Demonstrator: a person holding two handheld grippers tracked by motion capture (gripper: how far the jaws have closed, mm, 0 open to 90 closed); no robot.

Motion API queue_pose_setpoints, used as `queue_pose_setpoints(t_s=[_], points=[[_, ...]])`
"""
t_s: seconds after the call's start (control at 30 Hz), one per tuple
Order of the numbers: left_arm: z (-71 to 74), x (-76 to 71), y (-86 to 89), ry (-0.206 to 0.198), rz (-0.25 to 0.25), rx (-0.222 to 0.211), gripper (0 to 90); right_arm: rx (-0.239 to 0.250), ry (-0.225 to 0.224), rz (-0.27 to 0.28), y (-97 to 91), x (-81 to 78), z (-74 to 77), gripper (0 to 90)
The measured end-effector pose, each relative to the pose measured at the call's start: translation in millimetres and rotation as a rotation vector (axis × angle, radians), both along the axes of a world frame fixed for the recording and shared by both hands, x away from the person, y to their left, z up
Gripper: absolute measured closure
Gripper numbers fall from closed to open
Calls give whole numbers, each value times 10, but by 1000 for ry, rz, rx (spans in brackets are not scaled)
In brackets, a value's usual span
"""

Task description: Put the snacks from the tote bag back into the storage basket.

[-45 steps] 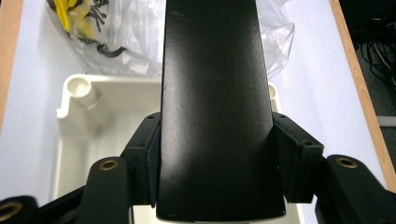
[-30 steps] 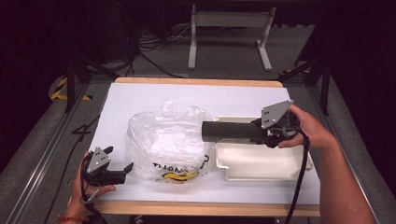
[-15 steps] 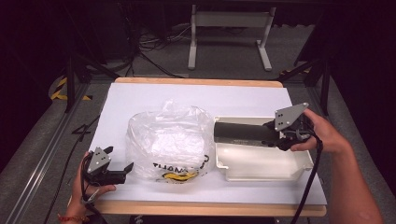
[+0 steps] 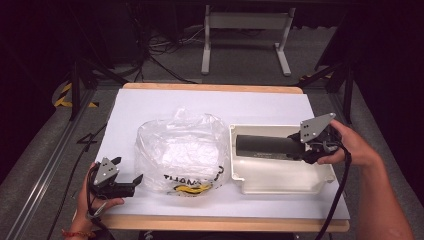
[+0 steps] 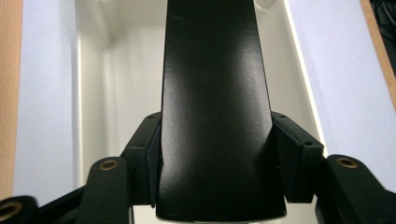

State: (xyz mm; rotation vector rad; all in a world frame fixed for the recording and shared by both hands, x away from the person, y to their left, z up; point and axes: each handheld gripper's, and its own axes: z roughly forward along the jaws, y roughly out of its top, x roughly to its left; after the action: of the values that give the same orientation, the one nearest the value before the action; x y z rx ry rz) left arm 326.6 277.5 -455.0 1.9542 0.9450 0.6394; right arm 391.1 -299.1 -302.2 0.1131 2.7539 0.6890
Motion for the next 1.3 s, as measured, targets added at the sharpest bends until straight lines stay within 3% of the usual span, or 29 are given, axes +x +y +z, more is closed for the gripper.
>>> queue_pose_setpoints(t_s=[0.9,1.3], points=[[4,-6,3,-4,1,-2,51,-83,91,4,-2,137,-297,429],[2,-4,2,-1,1,-3,51,-88,109,4,-27,167,-359,428]])
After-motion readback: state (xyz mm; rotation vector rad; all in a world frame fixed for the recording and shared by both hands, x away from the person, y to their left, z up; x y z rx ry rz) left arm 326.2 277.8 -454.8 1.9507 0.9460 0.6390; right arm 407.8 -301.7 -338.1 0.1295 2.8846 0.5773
